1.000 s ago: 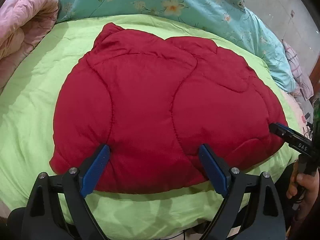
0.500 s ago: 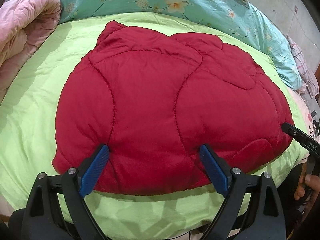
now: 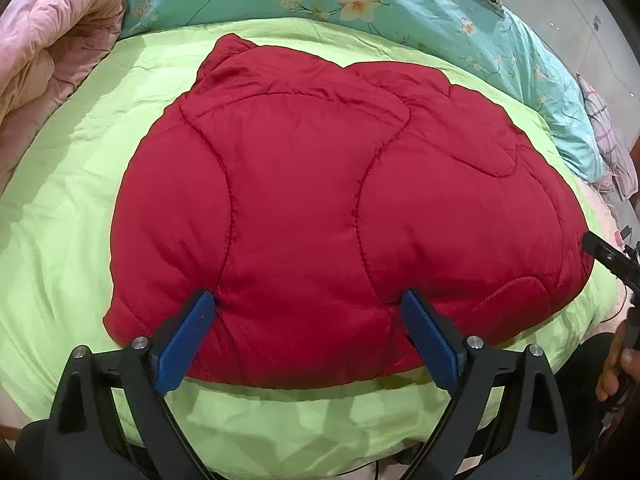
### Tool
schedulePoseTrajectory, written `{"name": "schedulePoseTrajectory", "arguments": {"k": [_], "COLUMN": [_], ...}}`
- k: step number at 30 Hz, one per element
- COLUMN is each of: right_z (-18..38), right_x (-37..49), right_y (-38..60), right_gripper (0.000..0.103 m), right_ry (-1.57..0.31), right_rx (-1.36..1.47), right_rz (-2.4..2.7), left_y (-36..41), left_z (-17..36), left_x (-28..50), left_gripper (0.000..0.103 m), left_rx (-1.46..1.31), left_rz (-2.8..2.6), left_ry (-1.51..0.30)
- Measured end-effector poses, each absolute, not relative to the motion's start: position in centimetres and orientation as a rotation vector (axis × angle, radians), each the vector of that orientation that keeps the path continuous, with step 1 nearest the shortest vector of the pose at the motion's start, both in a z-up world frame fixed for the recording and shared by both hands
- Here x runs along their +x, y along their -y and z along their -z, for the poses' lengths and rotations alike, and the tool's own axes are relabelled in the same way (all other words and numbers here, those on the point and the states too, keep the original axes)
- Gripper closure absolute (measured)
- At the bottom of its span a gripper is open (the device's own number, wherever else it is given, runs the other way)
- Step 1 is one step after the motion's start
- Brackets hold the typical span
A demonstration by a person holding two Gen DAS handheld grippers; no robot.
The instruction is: Fold large clothes
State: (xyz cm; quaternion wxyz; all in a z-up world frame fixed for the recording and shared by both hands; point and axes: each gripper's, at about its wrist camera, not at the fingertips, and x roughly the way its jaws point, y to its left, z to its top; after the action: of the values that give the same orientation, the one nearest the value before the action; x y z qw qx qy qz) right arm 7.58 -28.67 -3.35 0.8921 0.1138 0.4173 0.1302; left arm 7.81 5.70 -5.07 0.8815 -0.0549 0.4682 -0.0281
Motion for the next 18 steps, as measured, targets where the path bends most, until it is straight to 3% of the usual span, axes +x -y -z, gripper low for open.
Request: {"name": "schedulePoseTrajectory", "arguments": {"k": [10, 18], "right_z": [7.0, 5.0], "right_x": [12.2, 8.2], "right_y": [29.2, 28.6], "right_gripper": [0.03, 0.028], "right_ry": [-0.942, -0.891], "right_rx": [0.274, 0.228], "right_rz": [-0.259, -0.231], "left_y": [-6.0, -6.2], "left_z": [5.6, 4.7], "left_x": [8.8, 6.6], "left_gripper": [0.0, 0.0], "left_rx": [-0.14, -0.167], "left_rz": [0.052, 0.048], "left_ry": [-0.983, -0.964]}}
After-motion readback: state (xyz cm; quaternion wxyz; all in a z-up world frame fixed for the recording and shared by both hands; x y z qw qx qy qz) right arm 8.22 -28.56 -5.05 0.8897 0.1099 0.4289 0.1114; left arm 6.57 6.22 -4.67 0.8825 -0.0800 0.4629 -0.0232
